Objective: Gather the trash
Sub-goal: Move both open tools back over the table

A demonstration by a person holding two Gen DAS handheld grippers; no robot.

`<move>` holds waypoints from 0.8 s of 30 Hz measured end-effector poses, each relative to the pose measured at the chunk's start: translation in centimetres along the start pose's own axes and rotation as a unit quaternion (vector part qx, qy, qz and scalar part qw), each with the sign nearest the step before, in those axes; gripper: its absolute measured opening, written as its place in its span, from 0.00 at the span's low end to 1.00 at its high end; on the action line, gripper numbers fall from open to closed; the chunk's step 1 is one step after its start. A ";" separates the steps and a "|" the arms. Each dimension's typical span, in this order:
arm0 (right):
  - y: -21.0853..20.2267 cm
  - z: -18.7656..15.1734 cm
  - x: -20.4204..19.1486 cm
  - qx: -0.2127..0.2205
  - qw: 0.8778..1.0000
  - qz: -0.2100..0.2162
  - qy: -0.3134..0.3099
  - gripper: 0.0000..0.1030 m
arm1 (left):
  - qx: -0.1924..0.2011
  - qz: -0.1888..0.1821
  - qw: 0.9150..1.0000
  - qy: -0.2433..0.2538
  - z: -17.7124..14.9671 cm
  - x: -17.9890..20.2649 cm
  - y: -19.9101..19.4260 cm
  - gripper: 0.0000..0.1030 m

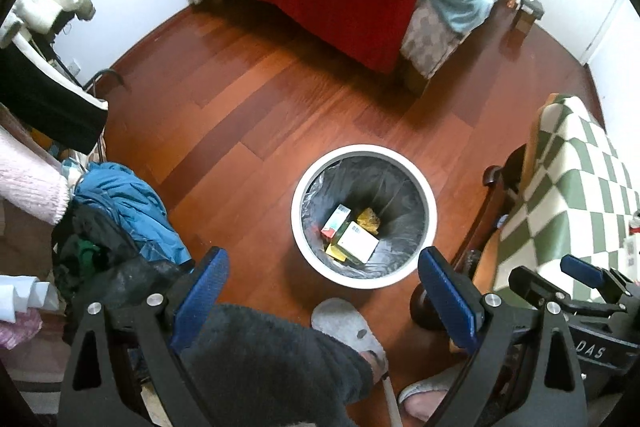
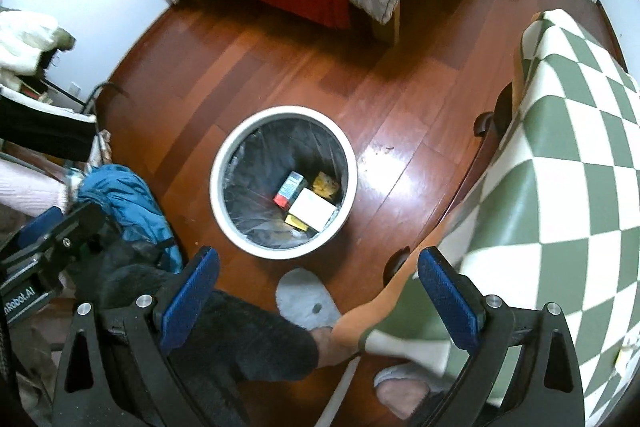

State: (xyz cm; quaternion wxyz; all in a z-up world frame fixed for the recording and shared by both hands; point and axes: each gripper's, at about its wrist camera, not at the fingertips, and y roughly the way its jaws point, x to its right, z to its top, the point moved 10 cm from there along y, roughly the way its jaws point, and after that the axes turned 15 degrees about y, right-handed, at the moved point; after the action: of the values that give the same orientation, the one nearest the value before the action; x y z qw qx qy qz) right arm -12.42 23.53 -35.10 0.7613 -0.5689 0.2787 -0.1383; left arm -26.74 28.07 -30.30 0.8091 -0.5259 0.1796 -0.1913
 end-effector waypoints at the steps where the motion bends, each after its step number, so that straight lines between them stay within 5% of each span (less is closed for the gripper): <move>1: -1.2 -0.1 0.0 0.005 1.000 0.010 0.001 0.97 | 0.007 0.004 1.000 0.003 0.0 0.2 -1.1 0.94; 8: -9.3 -0.9 1.3 0.033 0.996 0.078 0.037 0.97 | 0.041 0.009 0.999 0.028 0.8 2.9 -6.5 0.94; 12: -14.0 -0.5 5.5 0.062 0.990 0.094 0.087 0.98 | 0.063 -0.008 0.996 0.059 2.6 7.3 -7.9 0.94; 19: -17.7 -0.3 22.1 0.103 0.973 0.014 0.206 0.98 | 0.063 -0.041 0.987 0.139 4.9 19.4 -5.3 0.94; 24: -16.8 -3.7 37.2 0.102 0.934 -0.049 0.340 0.97 | 0.022 -0.073 0.975 0.211 2.9 30.9 -1.0 0.94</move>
State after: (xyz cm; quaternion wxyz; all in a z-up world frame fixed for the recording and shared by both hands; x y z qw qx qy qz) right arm 17.26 -4.31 -29.90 0.6671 -0.4202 0.4768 -0.3885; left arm 1.19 14.56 -31.06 0.7484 -0.4673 0.3031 -0.3602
